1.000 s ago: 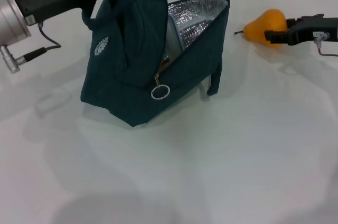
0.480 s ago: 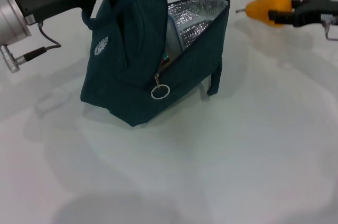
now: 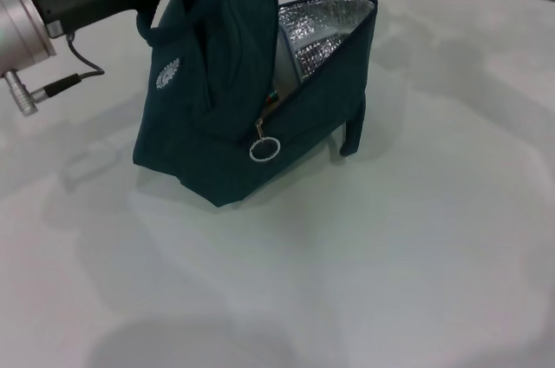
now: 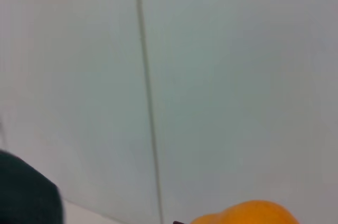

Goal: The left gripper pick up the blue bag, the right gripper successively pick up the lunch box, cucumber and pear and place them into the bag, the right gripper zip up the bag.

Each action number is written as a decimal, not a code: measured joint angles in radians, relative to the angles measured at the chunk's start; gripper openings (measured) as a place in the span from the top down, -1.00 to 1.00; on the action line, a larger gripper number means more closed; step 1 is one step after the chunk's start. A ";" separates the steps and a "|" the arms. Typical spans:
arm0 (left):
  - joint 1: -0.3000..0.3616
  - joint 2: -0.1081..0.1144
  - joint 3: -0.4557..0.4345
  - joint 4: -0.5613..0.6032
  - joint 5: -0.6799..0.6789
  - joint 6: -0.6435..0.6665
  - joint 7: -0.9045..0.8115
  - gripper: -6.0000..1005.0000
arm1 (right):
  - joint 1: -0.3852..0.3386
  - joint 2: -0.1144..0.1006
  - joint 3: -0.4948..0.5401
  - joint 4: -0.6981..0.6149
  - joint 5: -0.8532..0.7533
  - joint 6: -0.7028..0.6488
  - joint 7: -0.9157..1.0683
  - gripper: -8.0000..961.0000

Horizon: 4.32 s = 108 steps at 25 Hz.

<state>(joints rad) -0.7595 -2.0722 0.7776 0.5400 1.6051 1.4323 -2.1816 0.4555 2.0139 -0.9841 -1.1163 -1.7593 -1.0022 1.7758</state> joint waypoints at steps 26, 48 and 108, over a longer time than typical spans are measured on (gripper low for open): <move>-0.013 0.006 -0.002 0.006 0.002 -0.062 0.026 0.89 | 0.008 0.002 -0.235 0.012 0.112 -0.144 -0.013 -0.46; -0.009 0.005 -0.001 0.008 -0.002 -0.042 0.020 0.89 | 0.158 0.001 -0.309 0.165 0.105 -0.138 -0.023 -0.48; 0.004 0.001 0.004 0.007 -0.001 -0.001 0.066 0.88 | 0.238 -0.045 -0.066 0.662 0.293 0.005 0.081 -0.47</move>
<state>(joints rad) -0.7556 -2.0709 0.7811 0.5471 1.6044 1.4317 -2.1154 0.6934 1.9688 -1.0497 -0.4539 -1.4659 -0.9968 1.8568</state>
